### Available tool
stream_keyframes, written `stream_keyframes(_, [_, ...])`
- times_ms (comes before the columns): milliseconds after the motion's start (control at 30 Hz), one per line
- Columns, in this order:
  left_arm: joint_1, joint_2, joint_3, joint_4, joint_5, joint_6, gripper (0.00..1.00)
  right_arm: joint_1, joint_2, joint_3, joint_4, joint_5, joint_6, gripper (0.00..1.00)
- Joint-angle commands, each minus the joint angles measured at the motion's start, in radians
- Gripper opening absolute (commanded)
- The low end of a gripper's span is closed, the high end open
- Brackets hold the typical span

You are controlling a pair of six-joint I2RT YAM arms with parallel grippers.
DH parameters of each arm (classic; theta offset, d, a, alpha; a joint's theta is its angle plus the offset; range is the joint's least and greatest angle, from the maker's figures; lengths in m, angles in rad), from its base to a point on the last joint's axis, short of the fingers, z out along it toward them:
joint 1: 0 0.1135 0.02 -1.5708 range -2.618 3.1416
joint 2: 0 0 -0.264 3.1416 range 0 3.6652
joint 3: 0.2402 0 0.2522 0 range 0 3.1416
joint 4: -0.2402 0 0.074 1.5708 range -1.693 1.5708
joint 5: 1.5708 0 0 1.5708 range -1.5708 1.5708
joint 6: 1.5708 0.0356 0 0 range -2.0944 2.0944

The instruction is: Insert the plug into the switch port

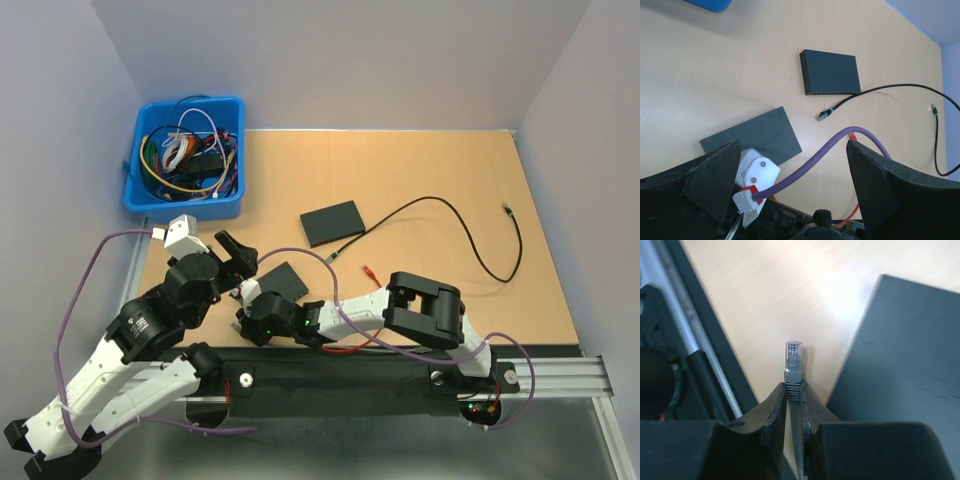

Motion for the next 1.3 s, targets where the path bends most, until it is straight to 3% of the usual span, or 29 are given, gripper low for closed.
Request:
stream_keyframes(0, [0.000, 0.034, 0.003, 0.021, -0.015, 0.032, 0.99, -0.005, -0.008, -0.023, -0.037, 0.186, 0.013, 0.00])
stream_keyframes(167, [0.000, 0.048, 0.003, 0.020, -0.015, 0.026, 0.99, -0.029, -0.070, -0.130, -0.049, 0.281, 0.022, 0.00])
stream_keyframes(433, [0.000, 0.046, 0.002, 0.012, -0.022, 0.007, 0.99, -0.100, -0.201, -0.292, -0.049, 0.307, 0.005, 0.00])
stream_keyframes(700, [0.000, 0.105, 0.000, 0.018, -0.018, 0.000, 0.99, -0.101, -0.344, -0.339, -0.011, 0.082, -0.081, 0.00])
stream_keyframes(833, [0.000, 0.131, -0.007, 0.034, 0.022, -0.013, 0.99, -0.101, -0.465, -0.361, -0.030, 0.207, -0.084, 0.01])
stream_keyframes(967, [0.000, 0.109, -0.070, 0.116, 0.084, -0.030, 0.99, -0.126, -0.557, -0.379, -0.183, 0.417, -0.024, 0.00])
stream_keyframes(1100, [0.000, 0.117, -0.142, 0.224, 0.113, -0.045, 0.99, -0.158, -0.662, -0.465, -0.290, 0.494, 0.085, 0.01])
stream_keyframes(1267, [0.000, 0.265, -0.152, 0.432, 0.130, 0.096, 0.99, -0.159, -0.756, -0.608, -0.337, 0.525, 0.189, 0.00])
